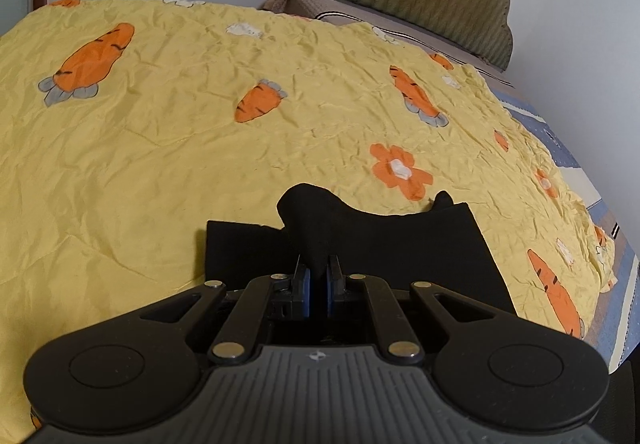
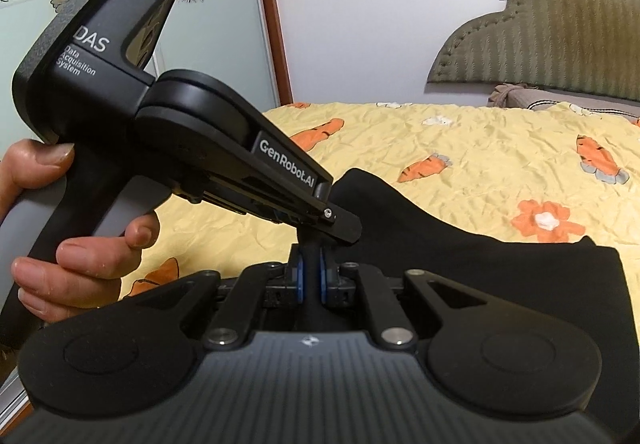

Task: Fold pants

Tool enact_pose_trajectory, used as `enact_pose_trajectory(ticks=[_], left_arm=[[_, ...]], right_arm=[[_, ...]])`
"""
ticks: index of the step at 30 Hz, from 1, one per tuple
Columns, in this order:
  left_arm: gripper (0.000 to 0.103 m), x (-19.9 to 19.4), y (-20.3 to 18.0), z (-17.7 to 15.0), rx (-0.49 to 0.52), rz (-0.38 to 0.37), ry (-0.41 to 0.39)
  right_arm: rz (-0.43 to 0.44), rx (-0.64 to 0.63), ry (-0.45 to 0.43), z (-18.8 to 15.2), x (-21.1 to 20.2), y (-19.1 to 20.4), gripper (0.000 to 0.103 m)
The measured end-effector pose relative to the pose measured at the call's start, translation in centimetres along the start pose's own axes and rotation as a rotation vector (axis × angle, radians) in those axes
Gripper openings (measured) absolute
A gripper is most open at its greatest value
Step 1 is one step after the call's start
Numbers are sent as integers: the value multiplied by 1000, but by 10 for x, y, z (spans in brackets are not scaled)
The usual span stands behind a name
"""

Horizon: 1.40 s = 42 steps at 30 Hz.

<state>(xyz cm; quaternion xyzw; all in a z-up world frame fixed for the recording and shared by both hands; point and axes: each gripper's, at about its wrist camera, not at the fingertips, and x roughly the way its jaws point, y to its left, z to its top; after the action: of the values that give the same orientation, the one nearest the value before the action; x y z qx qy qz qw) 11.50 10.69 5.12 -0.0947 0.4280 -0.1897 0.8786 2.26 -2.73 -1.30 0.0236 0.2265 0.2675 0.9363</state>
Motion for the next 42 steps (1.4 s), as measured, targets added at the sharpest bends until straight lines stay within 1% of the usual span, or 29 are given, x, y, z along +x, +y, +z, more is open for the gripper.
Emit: enact_pose_trajectory(ticks=[4,13,24,28,29,31,33,36,42], left_arm=[[7,-1,10,-3,-10,7,1],[7,7,32,-6,-49,16,23],[8,17,38,-10,-46,38,42],[10,19,38,-12,-46,51,46],[11,19,38,-12,-43,55,46],[11,19,36,-12,-38,60,44],[11,17,34,-12,-29,66,39],[13,15,34,-13,-23,74,33],[15,13,38,-15,-30,79,26]], right_arm=[[7,-4,14,8,12,3,9],[25,-27,46,4,27,17,9],[19,-47,74,-2,39,27,10],[22,-50,85,-3,46,25,12],[26,-47,87,-3,45,27,13],[35,-42,95,-3,47,27,20],[45,-41,97,-4,47,27,24],[56,-54,95,-4,40,29,26],[122,-46,80,-1,15,24,25]])
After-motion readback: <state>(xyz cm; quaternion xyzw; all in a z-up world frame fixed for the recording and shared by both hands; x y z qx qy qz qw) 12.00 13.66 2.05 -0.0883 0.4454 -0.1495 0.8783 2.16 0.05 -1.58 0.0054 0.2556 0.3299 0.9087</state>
